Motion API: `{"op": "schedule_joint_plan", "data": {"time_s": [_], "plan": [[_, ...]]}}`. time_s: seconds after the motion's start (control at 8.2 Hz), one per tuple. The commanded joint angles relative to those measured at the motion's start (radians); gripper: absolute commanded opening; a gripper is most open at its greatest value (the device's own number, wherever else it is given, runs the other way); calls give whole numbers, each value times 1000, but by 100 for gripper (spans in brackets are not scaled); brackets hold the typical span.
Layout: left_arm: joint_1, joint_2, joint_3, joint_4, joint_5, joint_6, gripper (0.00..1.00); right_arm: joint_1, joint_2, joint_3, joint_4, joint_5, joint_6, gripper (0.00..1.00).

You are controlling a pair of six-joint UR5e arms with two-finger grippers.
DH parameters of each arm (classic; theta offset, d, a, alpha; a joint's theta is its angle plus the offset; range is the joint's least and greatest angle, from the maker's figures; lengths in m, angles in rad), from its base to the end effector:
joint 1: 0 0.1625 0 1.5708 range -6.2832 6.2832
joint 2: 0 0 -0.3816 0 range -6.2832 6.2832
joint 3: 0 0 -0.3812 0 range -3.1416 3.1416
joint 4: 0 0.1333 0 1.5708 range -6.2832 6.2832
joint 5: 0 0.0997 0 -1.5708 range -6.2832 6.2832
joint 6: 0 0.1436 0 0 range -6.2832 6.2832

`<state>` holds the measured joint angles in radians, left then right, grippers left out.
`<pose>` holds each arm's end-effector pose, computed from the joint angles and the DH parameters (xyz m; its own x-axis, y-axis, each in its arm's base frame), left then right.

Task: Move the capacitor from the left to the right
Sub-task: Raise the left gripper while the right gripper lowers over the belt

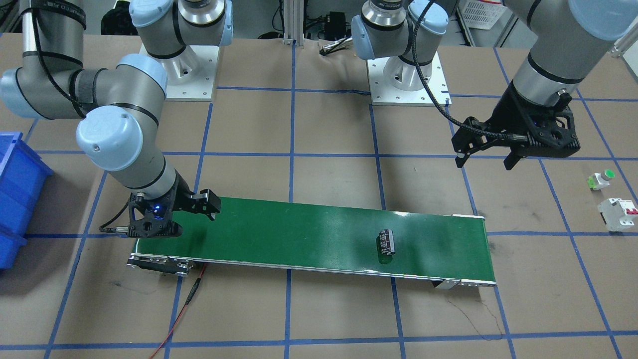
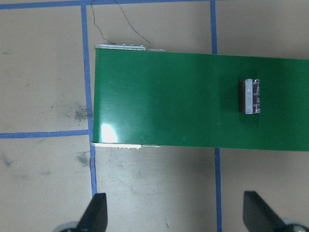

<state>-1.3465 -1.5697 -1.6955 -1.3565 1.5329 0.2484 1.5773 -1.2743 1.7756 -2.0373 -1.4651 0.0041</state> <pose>-0.0262 -0.5087 0.3632 -0.9995 0.0265 0.0143 0.0250 0.9950 -0.0971 0.1520 -0.5395 0.1981 -0.9944 0.0013 -0.1053 -0.0024 0.9994 0.0352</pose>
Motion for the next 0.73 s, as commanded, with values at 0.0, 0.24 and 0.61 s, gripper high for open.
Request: {"op": "schedule_joint_plan", "data": {"time_s": [0.0, 0.24, 0.61], "plan": [[-2, 3, -1, -3, 9, -3, 100, -11, 1, 30, -9, 18, -35, 100], [-2, 0, 0, -1, 9, 2, 100, -26, 3, 41, -9, 26, -62, 100], [-2, -3, 3, 0, 22, 14, 100, -34, 9, 56, -7, 66, -75, 100]]}}
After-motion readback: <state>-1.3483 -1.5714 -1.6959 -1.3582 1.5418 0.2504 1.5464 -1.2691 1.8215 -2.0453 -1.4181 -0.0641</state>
